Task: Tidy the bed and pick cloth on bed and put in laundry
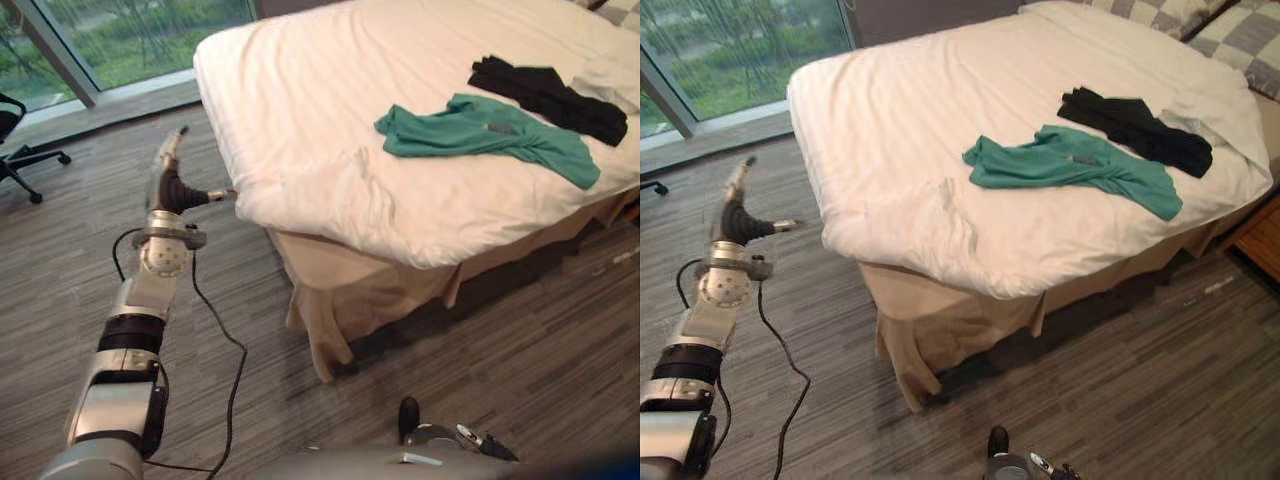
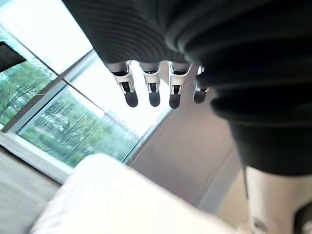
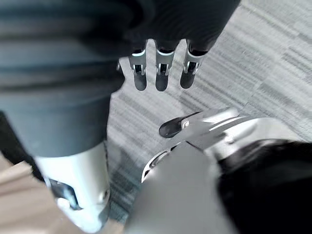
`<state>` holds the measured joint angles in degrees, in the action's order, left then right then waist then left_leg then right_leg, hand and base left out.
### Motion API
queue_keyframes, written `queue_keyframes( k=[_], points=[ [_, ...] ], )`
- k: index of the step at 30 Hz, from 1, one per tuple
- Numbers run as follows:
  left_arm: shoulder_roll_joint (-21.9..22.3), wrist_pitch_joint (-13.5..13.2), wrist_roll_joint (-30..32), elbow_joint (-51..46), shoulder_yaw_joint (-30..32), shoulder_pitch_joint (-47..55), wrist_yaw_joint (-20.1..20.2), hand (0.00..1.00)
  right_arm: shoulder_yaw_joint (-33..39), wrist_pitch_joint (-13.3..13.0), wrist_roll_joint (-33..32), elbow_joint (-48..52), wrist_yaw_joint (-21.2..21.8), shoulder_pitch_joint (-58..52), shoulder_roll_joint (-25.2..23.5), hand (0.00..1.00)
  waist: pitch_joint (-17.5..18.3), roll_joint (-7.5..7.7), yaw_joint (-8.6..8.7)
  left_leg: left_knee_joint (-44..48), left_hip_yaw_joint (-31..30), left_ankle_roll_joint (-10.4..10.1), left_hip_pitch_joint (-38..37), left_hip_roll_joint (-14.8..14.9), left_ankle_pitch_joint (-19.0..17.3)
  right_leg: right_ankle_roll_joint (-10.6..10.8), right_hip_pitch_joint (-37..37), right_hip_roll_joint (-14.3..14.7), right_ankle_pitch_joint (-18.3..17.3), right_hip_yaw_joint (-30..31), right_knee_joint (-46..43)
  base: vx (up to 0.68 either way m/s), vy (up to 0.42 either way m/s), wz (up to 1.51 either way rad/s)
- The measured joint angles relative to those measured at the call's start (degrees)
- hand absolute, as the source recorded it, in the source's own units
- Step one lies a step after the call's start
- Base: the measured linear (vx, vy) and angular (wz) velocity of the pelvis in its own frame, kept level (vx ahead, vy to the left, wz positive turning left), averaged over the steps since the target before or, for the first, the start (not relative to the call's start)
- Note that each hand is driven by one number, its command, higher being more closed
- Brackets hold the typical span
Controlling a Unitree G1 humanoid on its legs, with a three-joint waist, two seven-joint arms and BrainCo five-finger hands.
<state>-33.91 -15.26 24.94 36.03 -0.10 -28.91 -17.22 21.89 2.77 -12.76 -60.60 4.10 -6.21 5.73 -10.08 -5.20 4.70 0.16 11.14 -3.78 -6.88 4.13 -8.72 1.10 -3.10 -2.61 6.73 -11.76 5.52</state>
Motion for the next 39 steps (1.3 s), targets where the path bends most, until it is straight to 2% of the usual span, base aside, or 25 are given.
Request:
queue_keyframes(
  k=[3, 6, 7, 10, 13, 17, 18, 19, 20, 21, 22, 24, 26, 28, 30, 36, 39],
  points=[
    [0.0, 3.0, 3.8, 2.0, -1.1, -3.0, -2.1, 0.00, 0.0, -0.2, 0.0, 0.3, -0.5, 1.9, 0.4, 0.00, -2.9, -1.37, 2.01, 0.1, 1.6, 0.2, 2.2, -0.2, 0.6, -0.2, -3.0, -0.2, 0.9, 1.6, 0.0, -0.09, -0.037, -0.30],
    [0.1, 5.2, 4.0, 2.3, -2.0, -6.2, -3.8, 0.00, 0.1, -1.3, 0.0, 1.0, -0.8, 2.5, 0.5, 0.00, -4.7, -2.87, 3.02, 0.0, 3.1, 0.0, 3.0, -0.1, 0.8, -0.6, -4.5, -0.2, 1.3, 2.4, 0.0, -0.04, -0.031, -0.30],
    [0.1, 6.1, 4.0, 2.3, -2.0, -8.7, -4.8, 0.00, 0.1, -1.8, -0.1, 1.1, -0.9, 3.2, 0.6, 0.00, -5.3, -3.25, 3.95, 0.0, 3.8, -0.6, 3.6, 0.0, 1.2, -0.7, -5.3, -0.1, 1.3, 2.9, -0.1, -0.01, -0.040, -0.17],
    [0.1, 7.4, 3.9, 2.2, -2.3, -12.2, -6.7, 0.00, 0.1, -3.3, -0.4, 1.4, -0.8, 4.9, 0.6, 0.00, -5.5, -3.24, 4.30, 0.0, 4.3, -1.1, 5.5, -0.1, 2.2, -1.2, -8.5, 0.0, 1.1, 4.1, -2.0, -0.01, -0.046, -0.15],
    [0.2, 9.9, 3.9, 2.2, -2.8, -15.2, -8.4, 0.00, 0.1, -4.5, -1.5, 3.3, -0.8, 6.7, 0.8, 0.00, -8.0, -3.16, 4.42, 0.1, 6.2, -1.0, 6.2, -0.1, 3.0, -1.7, -11.0, -0.1, 0.2, 5.3, -5.1, -0.02, -0.050, -0.16],
    [1.9, 15.0, 3.9, 2.2, -4.5, -19.2, -9.5, 0.00, -0.6, -5.7, -2.4, 5.8, -0.8, 8.8, 0.8, 0.00, -9.6, -2.91, 4.39, 0.6, 7.7, -0.3, 10.7, -0.8, 3.5, -1.5, -18.0, -1.0, -1.5, 6.4, -9.9, -0.06, -0.025, -0.03],
    [2.3, 17.4, 3.9, 2.2, -4.9, -20.5, -9.3, 0.00, -1.3, -5.8, -2.8, 7.2, -0.8, 9.3, 0.7, 0.00, -10.9, -2.60, 4.39, 0.8, 8.3, -0.1, 11.9, -1.1, 3.7, -1.5, -19.4, -1.4, -1.5, 6.5, -10.7, -0.07, -0.013, -0.01],
    [2.3, 18.7, 3.8, 2.3, -5.2, -21.0, -9.1, 0.00, -1.8, -6.0, -2.8, 7.8, -0.8, 9.6, 0.7, 0.00, -11.5, -2.45, 4.44, 0.9, 8.9, 0.0, 12.4, -1.2, 3.7, -1.3, -20.3, -1.5, -1.6, 6.7, -11.1, -0.09, -0.008, -0.08],
    [2.3, 21.4, 3.7, 2.4, -6.0, -21.8, -8.8, 0.00, -2.5, -6.3, -3.1, 8.7, -0.8, 10.4, 0.6, 0.00, -12.3, -1.99, 4.33, 0.9, 9.7, 0.1, 13.7, -1.4, 3.8, -1.1, -22.1, -1.6, -1.5, 7.5, -11.8, -0.08, -0.001, -0.18],
    [2.3, 24.6, 3.0, 2.5, -6.4, -22.4, -8.6, 1.00, -3.1, -6.3, -4.4, 10.1, -0.9, 11.0, 0.1, 0.00, -12.7, -1.53, 4.08, 1.0, 10.7, 0.3, 15.1, -1.7, 3.9, -1.2, -24.0, -1.7, -1.0, 8.1, -12.1, -0.05, -0.001, -0.20],
    [2.4, 25.8, 2.5, 2.6, -6.4, -22.7, -8.3, 1.00, -3.4, -6.3, -5.0, 11.1, -1.0, 11.1, -0.2, 0.00, -12.9, -1.27, 4.07, 1.0, 10.9, 0.4, 15.8, -1.8, 4.0, -1.5, -24.8, -1.8, -0.6, 8.3, -12.1, -0.03, -0.002, -0.16],
    [3.8, 29.9, -0.2, 3.9, -6.4, -25.2, -8.1, 1.00, -5.7, -6.7, -7.7, 14.8, -1.0, 11.2, -0.7, 0.00, -14.9, -0.24, 3.67, 2.1, 11.9, 0.5, 17.3, -1.8, 4.1, -1.5, -26.0, -2.0, -0.1, 8.7, -12.3, -0.01, -0.001, -0.03],
    [4.6, 31.4, -1.7, 4.0, -6.0, -26.5, -8.1, 1.00, -7.0, -6.8, -10.2, 17.1, -1.0, 11.9, -0.8, 0.00, -16.1, 0.54, 3.66, 3.3, 12.2, 0.5, 18.4, -1.8, 4.0, -1.6, -26.6, -2.3, 0.3, 8.7, -12.6, -0.02, 0.001, 0.07],
    [4.9, 31.3, -1.8, 3.8, -4.7, -27.6, -8.2, 1.00, -8.0, -6.9, -12.3, 18.9, -1.0, 13.1, -0.6, 0.00, -16.4, 0.93, 3.48, 4.9, 13.3, 0.7, 20.2, -1.3, 2.9, -1.6, -27.8, -2.3, 0.5, 8.7, -12.8, -0.03, 0.000, 0.05],
    [4.9, 31.4, -1.8, 3.6, -3.7, -28.9, -8.0, 1.00, -9.4, -6.8, -13.7, 21.3, -1.1, 13.8, -0.1, 0.00, -16.6, 1.17, 2.23, 6.4, 13.9, 0.9, 21.6, -1.0, 2.0, -1.6, -28.9, -2.3, 0.6, 9.0, -13.0, -0.01, -0.004, -0.07],
    [5.0, 31.2, -3.7, 3.6, -4.4, -29.0, -6.3, 1.00, -10.6, -5.4, -14.0, 24.1, -1.5, 13.9, 0.1, 0.00, -16.6, 1.17, 1.79, 7.0, 14.9, 0.9, 20.8, -1.1, 1.6, -1.5, -28.3, -2.7, 0.4, 9.2, -13.8, 0.01, 0.007, 0.00],
    [4.9, 29.6, -5.3, 3.6, -5.5, -29.0, -4.9, 1.00, -10.5, -4.4, -13.9, 24.1, -1.1, 13.3, 0.1, 0.00, -16.6, 1.10, 1.81, 6.5, 14.9, 0.9, 19.4, -1.3, 1.6, -1.4, -27.3, -3.3, -0.8, 8.4, -15.1, 0.03, 0.019, 0.11]
  ],
)
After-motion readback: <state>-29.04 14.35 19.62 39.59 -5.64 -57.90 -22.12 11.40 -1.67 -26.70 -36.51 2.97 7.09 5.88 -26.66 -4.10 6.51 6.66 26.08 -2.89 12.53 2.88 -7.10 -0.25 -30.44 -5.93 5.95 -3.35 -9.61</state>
